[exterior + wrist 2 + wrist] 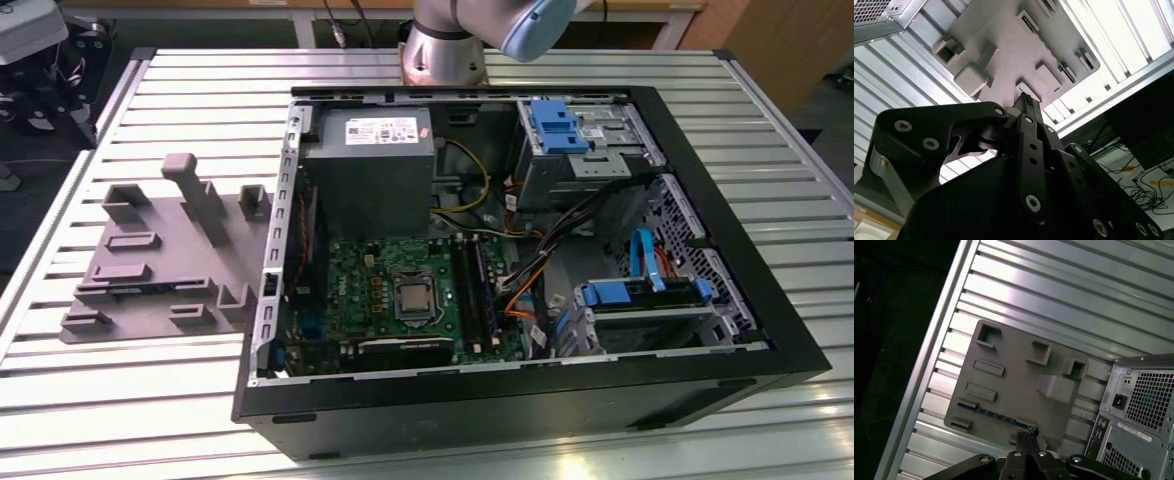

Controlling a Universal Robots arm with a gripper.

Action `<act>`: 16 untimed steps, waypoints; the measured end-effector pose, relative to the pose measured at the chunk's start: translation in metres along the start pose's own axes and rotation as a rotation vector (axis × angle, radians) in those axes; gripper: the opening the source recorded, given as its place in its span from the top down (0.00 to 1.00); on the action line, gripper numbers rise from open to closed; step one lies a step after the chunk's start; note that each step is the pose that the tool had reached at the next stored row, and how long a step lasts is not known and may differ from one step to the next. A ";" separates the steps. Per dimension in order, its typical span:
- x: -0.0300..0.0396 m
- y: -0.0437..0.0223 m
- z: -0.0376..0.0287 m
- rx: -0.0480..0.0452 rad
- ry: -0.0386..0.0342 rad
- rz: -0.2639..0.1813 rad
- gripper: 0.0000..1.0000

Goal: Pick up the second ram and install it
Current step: 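Pick up the second ram and move it above second insertion slot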

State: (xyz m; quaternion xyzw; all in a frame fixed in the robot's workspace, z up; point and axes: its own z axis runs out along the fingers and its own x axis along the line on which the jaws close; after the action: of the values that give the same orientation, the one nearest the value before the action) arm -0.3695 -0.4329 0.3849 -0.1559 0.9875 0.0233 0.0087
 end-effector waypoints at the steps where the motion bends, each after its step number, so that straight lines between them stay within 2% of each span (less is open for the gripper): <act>1: 0.0000 0.0000 0.0000 0.0000 0.0000 0.000 0.89; 7: 0.0000 0.0000 0.0000 -0.0002 0.0002 -0.005 0.89; 16: 0.0001 0.0000 0.0006 -0.0040 0.0070 -0.162 0.89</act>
State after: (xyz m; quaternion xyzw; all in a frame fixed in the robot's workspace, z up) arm -0.3696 -0.4329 0.3842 -0.2352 0.9716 0.0240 0.0068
